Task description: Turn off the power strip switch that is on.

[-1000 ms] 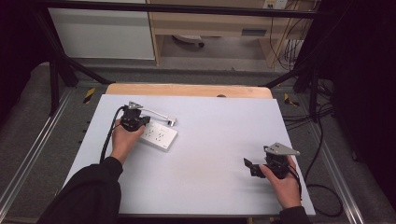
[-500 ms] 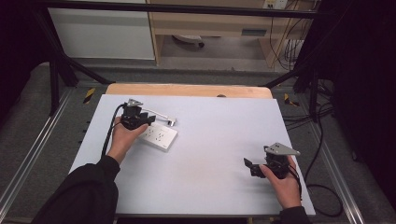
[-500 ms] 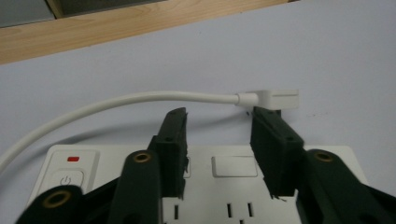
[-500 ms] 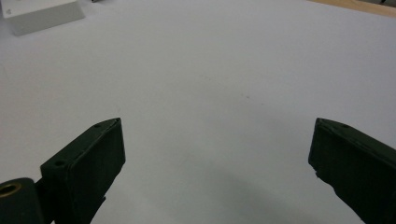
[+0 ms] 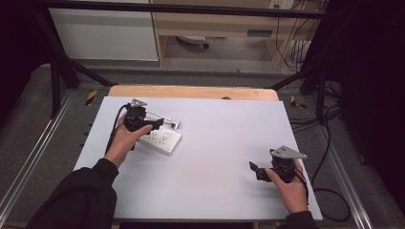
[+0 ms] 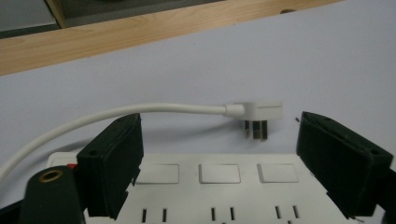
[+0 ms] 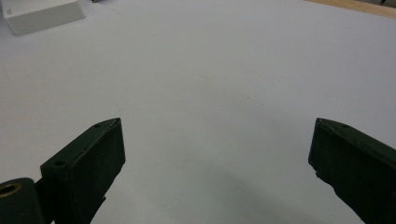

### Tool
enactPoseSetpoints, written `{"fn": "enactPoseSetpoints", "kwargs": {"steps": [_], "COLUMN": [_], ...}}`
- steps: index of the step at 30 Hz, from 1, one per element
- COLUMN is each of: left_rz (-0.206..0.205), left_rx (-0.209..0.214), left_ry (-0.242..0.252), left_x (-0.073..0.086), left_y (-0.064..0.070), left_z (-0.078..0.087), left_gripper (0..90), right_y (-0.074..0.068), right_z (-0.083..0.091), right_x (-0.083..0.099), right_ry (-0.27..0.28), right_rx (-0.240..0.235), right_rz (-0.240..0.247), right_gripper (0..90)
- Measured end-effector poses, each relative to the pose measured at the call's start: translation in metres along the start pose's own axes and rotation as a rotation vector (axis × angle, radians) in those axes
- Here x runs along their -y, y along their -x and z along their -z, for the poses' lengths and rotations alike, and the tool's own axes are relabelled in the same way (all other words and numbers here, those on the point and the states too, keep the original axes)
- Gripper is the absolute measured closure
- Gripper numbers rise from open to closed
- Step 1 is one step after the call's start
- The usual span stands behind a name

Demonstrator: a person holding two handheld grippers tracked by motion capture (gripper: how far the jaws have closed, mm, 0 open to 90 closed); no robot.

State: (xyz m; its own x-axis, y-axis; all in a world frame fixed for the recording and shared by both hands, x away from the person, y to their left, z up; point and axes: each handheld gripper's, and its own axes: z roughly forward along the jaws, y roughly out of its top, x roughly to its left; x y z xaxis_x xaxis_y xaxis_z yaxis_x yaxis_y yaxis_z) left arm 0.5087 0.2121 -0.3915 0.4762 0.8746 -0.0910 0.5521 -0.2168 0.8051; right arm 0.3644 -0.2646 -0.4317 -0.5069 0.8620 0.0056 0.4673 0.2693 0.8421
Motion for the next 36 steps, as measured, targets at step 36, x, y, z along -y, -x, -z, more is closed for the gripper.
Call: {"fn": "enactPoseSetpoints", "kwargs": {"steps": [36], "left_rz": [0.000], "left_rx": [0.068], "left_ry": [0.068], "left_x": [0.004], "left_y": [0.004], "left_z": [0.072], "left_gripper": [7.6], "right_y": [-0.001], "right_z": [-0.001], "right_x": [0.000], "right_ry": [-0.004], "right_rx": [-0.006], "right_rz": [0.003], "right_gripper": [3.9]}}
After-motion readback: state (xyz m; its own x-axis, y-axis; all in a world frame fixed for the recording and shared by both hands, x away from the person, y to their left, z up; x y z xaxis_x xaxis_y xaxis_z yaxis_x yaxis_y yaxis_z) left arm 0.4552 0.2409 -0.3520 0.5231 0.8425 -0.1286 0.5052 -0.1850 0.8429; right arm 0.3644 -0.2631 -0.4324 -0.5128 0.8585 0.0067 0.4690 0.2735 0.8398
